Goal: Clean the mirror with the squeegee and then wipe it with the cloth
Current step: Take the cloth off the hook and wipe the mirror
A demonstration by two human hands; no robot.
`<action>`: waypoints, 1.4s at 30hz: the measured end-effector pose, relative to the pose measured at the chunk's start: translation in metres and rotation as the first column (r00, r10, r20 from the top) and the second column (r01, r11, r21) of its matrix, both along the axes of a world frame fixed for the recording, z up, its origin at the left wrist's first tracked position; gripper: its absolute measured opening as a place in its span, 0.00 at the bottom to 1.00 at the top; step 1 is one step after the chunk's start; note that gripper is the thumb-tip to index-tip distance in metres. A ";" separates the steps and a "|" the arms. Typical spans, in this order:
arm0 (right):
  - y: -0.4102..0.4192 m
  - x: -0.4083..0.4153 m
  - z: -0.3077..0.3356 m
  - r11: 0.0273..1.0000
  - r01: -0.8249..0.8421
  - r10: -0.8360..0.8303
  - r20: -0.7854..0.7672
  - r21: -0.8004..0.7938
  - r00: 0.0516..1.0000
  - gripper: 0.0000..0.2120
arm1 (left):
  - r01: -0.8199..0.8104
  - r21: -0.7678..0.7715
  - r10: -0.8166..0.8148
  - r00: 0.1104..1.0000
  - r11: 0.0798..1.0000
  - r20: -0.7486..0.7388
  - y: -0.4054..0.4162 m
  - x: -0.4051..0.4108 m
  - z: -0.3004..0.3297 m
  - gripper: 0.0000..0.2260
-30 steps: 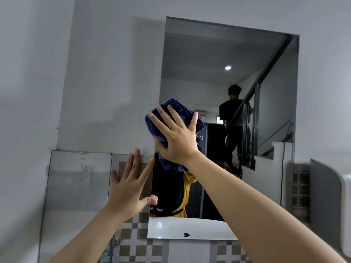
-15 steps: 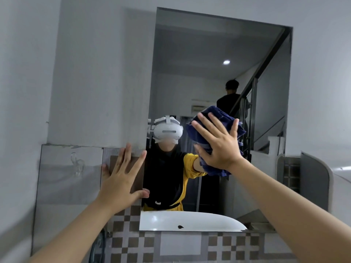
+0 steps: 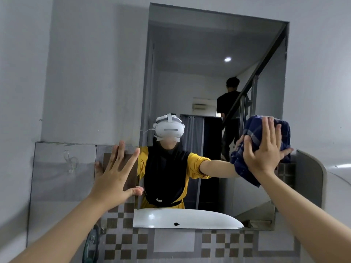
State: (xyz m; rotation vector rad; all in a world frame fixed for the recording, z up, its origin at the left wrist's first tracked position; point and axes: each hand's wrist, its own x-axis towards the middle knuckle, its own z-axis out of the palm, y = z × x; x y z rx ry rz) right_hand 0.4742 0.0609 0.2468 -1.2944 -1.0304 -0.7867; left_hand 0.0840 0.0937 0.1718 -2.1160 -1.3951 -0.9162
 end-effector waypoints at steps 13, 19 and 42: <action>0.023 -0.159 -0.030 0.998 -0.065 0.065 0.054 -0.005 0.996 0.33 | -0.043 0.044 0.044 0.999 0.998 -0.022 -0.002 -0.003 -0.015 0.42; 0.027 -0.230 -0.011 0.993 -0.100 0.113 0.356 -0.055 0.928 0.32 | 0.008 0.041 -0.007 0.999 0.999 -0.042 -0.007 -0.006 -0.041 0.40; 0.011 -0.090 -0.042 0.991 0.067 0.085 0.927 -0.118 0.366 0.29 | 0.003 0.032 -0.002 0.999 0.999 -0.043 -0.004 -0.008 -0.057 0.43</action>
